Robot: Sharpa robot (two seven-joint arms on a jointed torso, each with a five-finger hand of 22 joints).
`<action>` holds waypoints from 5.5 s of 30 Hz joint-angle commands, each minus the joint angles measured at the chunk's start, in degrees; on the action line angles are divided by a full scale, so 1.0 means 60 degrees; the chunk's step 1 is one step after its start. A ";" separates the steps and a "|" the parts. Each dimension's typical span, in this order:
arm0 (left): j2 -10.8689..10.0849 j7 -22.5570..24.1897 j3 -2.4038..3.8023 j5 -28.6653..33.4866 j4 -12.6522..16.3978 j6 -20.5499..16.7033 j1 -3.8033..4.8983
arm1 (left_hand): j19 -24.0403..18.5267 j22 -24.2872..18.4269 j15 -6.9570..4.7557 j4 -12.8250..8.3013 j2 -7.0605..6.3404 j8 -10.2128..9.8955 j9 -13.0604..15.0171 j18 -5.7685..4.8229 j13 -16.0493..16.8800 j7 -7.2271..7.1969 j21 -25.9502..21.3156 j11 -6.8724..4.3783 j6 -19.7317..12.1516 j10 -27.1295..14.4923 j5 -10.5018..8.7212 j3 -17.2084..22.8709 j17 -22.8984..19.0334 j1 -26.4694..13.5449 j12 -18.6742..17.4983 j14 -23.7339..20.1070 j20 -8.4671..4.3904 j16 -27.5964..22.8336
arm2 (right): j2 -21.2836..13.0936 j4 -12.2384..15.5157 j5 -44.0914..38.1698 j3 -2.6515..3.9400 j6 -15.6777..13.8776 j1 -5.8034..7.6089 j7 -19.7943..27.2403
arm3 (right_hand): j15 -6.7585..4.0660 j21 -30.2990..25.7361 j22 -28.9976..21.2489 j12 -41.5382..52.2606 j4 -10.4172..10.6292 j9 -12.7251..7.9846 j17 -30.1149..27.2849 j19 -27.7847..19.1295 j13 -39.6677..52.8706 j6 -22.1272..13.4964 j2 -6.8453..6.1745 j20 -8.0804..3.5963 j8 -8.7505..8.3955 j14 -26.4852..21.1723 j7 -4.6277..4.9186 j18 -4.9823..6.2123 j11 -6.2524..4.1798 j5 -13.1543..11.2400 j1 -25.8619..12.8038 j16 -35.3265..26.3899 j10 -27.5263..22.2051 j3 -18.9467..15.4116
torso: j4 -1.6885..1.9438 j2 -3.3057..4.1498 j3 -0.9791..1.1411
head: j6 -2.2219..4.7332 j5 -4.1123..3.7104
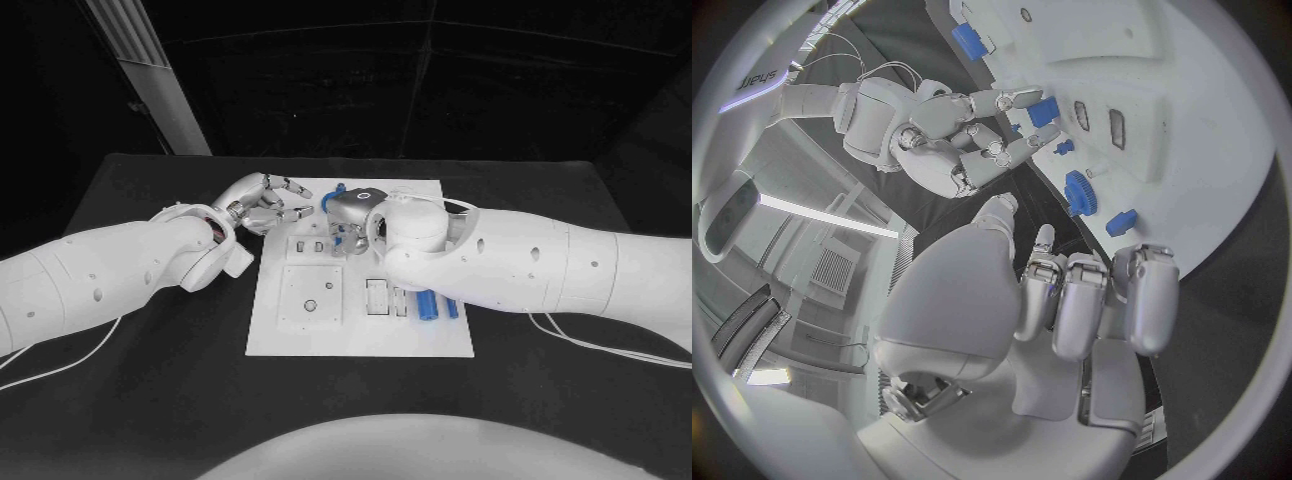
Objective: Assemble the parts on the task board
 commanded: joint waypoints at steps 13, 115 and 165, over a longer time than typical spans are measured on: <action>0.0019 0.0090 0.0005 -0.0028 -0.0011 0.0019 0.0011 | -0.0080 0.1840 -0.0037 0.0053 0.0007 -0.0020 0.0009 0.0019 0.2510 0.0348 -0.0046 -0.0023 -0.0011 0.1044 0.0071 -0.0025 0.2516 -0.0109 0.0023 0.1042 0.0014 -0.0051 | -0.0052 0.0049 0.0015 0.0005 -0.0418 0.0011 0.0371 | 0.0206 0.0031 0.2515 0.0024 0.0807 0.0015 0.2516 0.1008 0.2498 -0.0725 -0.0869 0.0200 -0.0007 0.0983 0.0193 -0.0072 0.0220 -0.0048 -0.0036 0.0023 0.1023 -0.0141 | -0.0005 0.0000 0.0004 | 0.0027 0.0018; 0.2378 -0.7535 0.0012 -0.3105 -0.0867 0.6300 0.1596 | 0.1411 0.2399 -0.0951 0.0108 0.1354 0.3209 0.4561 -0.0283 0.2510 -0.0609 0.0361 -0.0962 0.0673 0.1044 -0.0999 -0.1676 0.2516 -0.3852 0.0023 0.1042 -0.0887 -0.0051 | -0.4268 0.0787 0.7597 -0.0031 -0.4696 0.0567 0.3183 | 0.0022 0.0031 0.2515 0.0024 0.1136 0.0446 0.2516 0.1008 0.2498 -0.0527 0.1392 0.0054 0.0861 0.0983 -0.0111 -0.0072 -0.0080 0.0992 -0.2000 0.0023 0.1023 -0.2060 | -0.0103 -0.0159 0.0070 | -0.0023 0.0138; 0.2684 -0.7471 0.0013 -0.3105 -0.1077 0.6372 0.1510 | 0.1440 0.2413 -0.1012 0.0096 0.1340 0.2809 0.5258 -0.0288 0.2510 -0.0696 0.0361 -0.1039 0.0809 0.1044 0.0342 -0.1624 0.2516 -0.2988 0.0023 0.1042 -0.0932 -0.0051 | -0.4127 0.0704 0.7486 -0.0035 -0.4498 0.0560 0.2760 | 0.0025 0.0031 0.2515 0.0024 0.1144 0.0445 0.2516 0.1008 0.2498 -0.0569 0.1413 0.0055 0.0860 0.0983 -0.0102 -0.0072 -0.0075 0.1020 -0.1954 0.0023 0.1023 -0.2094 | -0.0103 -0.0162 0.0066 | -0.0105 0.0021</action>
